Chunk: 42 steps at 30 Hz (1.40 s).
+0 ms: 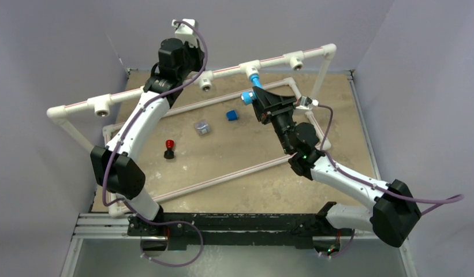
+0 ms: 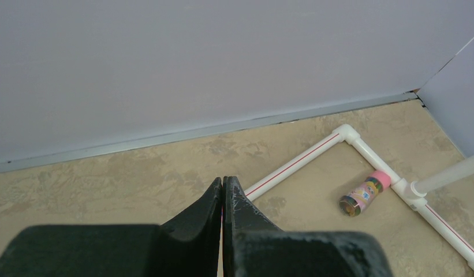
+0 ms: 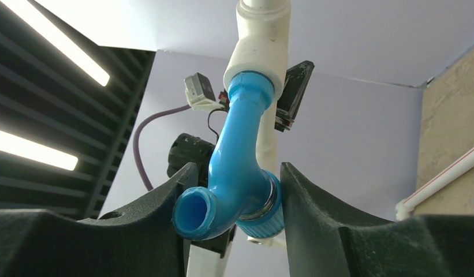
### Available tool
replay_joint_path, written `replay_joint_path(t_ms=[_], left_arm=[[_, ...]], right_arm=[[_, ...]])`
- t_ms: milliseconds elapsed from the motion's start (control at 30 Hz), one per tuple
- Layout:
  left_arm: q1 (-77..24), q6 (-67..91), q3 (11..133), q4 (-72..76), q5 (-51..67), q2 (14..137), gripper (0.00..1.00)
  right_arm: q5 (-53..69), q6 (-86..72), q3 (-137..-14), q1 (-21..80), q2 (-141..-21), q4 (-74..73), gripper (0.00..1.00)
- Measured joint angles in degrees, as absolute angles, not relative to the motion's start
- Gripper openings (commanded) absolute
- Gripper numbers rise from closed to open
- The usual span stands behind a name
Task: Install the water faucets
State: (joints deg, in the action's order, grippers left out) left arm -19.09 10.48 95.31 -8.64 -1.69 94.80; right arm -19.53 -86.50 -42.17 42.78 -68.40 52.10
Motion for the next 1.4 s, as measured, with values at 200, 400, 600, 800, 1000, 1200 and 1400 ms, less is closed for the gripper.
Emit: replay_joint_path(t_ms=[200,400,600,800,1000,1200,1400], left_arm=[[-19.0,10.5,95.3,-8.6,-1.7,94.8,0.0],[-19.0,10.5,95.3,-8.6,-1.7,94.8,0.0],[-19.0,10.5,95.3,-8.7,-1.7,94.8,0.0],[-19.2,10.5,95.3,-8.9,-1.7,94.8,0.0],[-19.1,10.5,95.3,-8.8,-1.8,94.9,0.0],[-19.2,10.4,95.3,-8.6,-1.8,94.9,0.0],[-19.1,10.5,95.8,-9.1,-1.9,95.3,0.0]], right_arm=[[-19.5,-91.5,-41.9,42.7,-68.4,52.0,0.0],[-19.7,-93.4,-41.8,42.6,-68.6,52.2,0.0],[-20.0,-91.8,-41.9,42.6,-67.7,50.9,0.12],[-20.5,-85.2,-42.9,42.6,-65.1,46.5,0.46],[-20.6,-77.0,-43.5,42.7,-61.8,43.5,0.73],[-21.8,-66.3,-46.0,42.8,-57.5,38.4,0.83],[-23.4,-55.6,-48.8,42.9,-54.2,31.1,0.84]])
